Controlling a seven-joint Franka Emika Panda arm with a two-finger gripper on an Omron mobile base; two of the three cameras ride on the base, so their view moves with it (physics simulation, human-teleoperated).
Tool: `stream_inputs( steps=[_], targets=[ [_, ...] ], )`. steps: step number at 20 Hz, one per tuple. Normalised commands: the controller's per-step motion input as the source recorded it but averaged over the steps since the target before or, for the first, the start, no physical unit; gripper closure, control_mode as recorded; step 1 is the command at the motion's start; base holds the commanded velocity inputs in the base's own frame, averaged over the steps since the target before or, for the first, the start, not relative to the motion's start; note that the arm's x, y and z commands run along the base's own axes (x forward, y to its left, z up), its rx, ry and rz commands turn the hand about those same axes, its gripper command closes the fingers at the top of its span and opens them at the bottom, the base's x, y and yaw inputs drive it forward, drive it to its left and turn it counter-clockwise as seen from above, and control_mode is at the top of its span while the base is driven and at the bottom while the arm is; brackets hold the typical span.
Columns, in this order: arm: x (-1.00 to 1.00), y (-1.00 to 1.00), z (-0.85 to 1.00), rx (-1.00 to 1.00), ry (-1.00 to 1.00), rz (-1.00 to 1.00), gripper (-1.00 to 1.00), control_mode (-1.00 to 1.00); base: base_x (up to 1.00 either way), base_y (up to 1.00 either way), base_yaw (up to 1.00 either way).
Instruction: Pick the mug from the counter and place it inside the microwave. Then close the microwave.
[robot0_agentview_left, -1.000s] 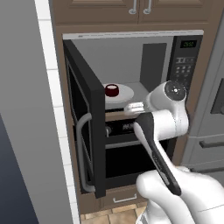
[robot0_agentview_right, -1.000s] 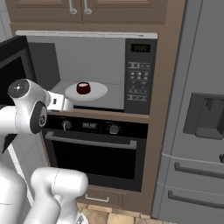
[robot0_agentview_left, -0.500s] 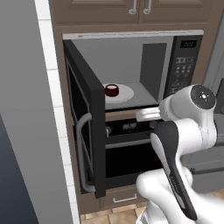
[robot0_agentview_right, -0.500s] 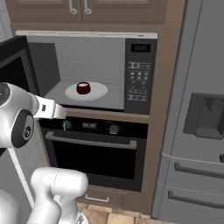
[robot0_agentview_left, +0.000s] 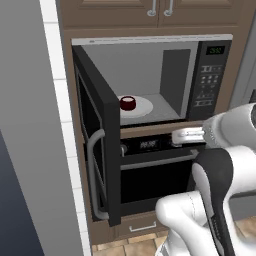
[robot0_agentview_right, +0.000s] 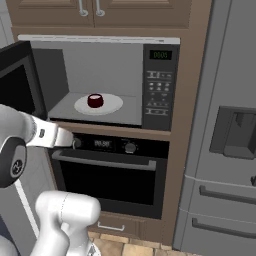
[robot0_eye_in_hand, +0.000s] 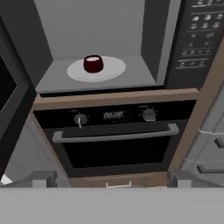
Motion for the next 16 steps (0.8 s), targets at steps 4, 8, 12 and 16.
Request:
stream_inputs(
  steps=[4,8,12,16],
  targets=[
    [-0.82,0.0,0.24,0.02,-0.11,-0.12,-1.0,-1.0,0.0,0.0,0.0],
    [-0.9,0.0,0.34,0.0,-0.19,-0.11,-1.0,-1.0,0.0,0.0,0.0],
    [-0.86,-0.04,0.32,0.0,-0.18,-0.09,-1.0,-1.0,0.0,0.0,0.0],
    [-0.89,-0.1,0.2,0.0,-0.14,-0.09,-1.0,-1.0,0.0,0.0,0.0]
  ],
)
